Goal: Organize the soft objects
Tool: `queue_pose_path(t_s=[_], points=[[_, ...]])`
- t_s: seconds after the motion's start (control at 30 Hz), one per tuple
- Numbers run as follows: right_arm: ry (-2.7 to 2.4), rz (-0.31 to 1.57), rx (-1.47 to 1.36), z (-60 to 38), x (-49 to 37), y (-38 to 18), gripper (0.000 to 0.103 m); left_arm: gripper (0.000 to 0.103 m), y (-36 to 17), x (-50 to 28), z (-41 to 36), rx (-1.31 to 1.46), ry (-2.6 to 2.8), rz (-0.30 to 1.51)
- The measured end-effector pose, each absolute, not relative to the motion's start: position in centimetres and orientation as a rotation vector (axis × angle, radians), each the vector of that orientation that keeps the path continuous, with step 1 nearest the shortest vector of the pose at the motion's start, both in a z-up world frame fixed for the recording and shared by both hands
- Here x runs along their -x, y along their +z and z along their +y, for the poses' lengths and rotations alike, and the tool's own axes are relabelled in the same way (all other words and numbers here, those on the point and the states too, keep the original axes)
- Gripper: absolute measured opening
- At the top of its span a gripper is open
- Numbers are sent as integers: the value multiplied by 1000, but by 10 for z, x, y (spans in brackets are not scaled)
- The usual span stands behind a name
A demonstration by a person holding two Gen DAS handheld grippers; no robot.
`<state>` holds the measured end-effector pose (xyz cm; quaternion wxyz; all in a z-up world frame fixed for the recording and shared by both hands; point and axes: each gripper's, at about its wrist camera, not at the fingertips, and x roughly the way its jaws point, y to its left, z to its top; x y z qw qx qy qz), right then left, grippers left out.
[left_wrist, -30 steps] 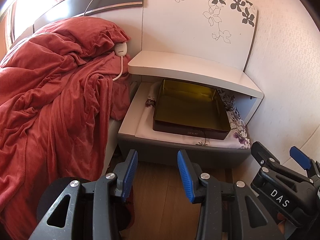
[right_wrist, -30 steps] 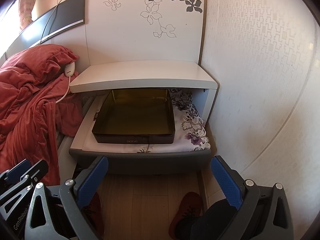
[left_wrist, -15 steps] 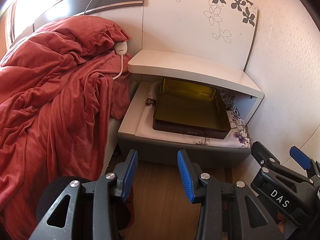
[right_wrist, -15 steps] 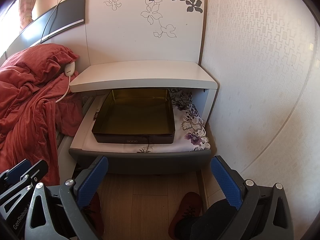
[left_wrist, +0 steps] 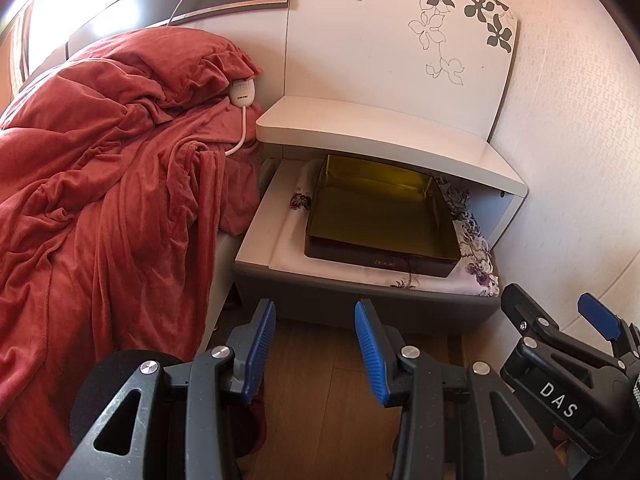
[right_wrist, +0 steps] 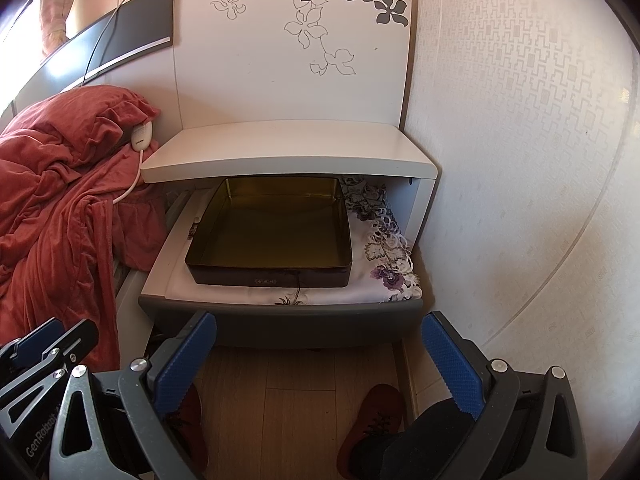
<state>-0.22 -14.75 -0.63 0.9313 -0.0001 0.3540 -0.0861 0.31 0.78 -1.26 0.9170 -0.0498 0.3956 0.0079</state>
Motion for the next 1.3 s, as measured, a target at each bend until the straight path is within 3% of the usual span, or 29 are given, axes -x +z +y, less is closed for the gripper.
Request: queue_pose_path(t_s=[0.7,1.0,1.3], points=[[-1,792,53,-144,-15,-29,103,44,-34,-18,19,197,-98,908],[326,1020,547,-109,-55,-106,103,44,-95,-72,38,331,-67,1102],[345,1077,1127,-90,-91,-216,103,49,-166,-141,46,468,-15,1241]])
